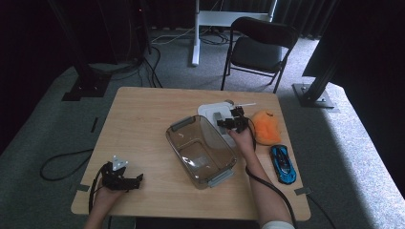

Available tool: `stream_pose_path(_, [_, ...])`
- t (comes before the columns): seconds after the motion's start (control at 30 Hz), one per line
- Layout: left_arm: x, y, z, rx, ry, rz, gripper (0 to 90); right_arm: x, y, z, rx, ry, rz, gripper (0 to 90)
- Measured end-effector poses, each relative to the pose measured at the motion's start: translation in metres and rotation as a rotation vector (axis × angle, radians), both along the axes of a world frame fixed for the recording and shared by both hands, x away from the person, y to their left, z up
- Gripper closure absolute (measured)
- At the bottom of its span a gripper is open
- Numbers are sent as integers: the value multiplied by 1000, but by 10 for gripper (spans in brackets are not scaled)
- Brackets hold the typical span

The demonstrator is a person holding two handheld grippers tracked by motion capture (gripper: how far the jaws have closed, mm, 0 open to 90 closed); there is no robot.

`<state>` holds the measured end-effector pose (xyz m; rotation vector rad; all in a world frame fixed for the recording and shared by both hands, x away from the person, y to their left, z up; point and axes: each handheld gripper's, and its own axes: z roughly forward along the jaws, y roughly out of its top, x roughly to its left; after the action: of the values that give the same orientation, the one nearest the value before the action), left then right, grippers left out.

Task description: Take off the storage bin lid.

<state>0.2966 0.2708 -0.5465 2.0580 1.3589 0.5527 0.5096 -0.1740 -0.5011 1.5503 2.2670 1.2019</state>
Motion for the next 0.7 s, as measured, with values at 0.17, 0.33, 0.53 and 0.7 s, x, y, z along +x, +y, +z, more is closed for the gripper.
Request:
stream_pose_path(0.17, [0,0,0,0,0,0,3,-7,-5,9,-5,-9,12,407])
stream_pose_path(0.33, [0,0,0,0,0,0,2,-13,-10,19,-6,-30,8,367])
stream_pose_path(0.53, [0,0,0,0,0,0,3,-20,-16,29,-35,-37,11,268])
stream_pose_path(0.7, [0,0,0,-1,0,1,3,-25,-24,36,-27,-44,3,247])
